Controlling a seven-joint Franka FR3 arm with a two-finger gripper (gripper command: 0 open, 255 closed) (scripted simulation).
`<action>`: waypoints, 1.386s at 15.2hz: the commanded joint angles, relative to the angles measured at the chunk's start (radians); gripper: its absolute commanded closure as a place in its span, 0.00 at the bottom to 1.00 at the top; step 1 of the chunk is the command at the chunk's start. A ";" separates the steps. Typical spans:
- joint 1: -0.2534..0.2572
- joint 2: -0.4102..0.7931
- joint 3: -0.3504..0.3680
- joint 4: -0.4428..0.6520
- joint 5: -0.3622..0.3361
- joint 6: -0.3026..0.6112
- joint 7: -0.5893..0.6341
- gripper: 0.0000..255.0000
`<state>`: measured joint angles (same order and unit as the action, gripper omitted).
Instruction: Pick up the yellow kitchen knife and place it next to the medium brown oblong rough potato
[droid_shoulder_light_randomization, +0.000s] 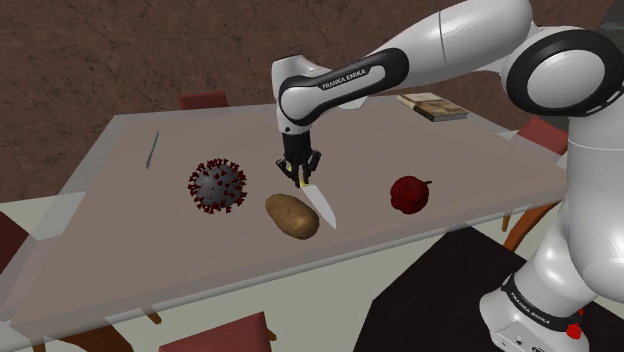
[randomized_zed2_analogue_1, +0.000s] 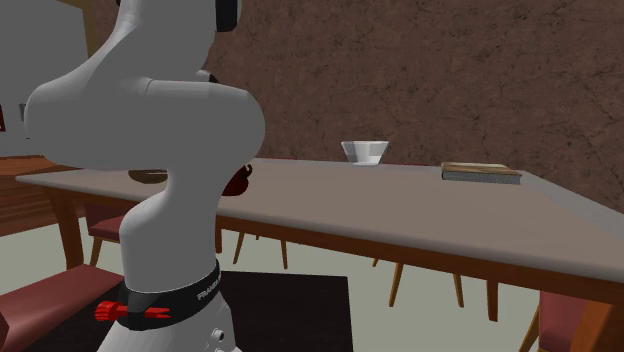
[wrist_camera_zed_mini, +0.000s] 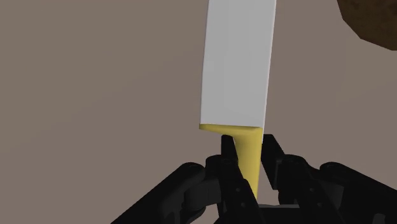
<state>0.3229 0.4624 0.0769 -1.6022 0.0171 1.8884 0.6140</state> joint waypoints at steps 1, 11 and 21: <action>0.000 0.000 0.000 0.000 0.000 0.001 0.000 1.00; -0.001 -0.006 0.000 0.057 0.000 -0.064 0.000 0.00; -0.001 -0.007 0.000 0.116 0.000 -0.124 0.000 0.00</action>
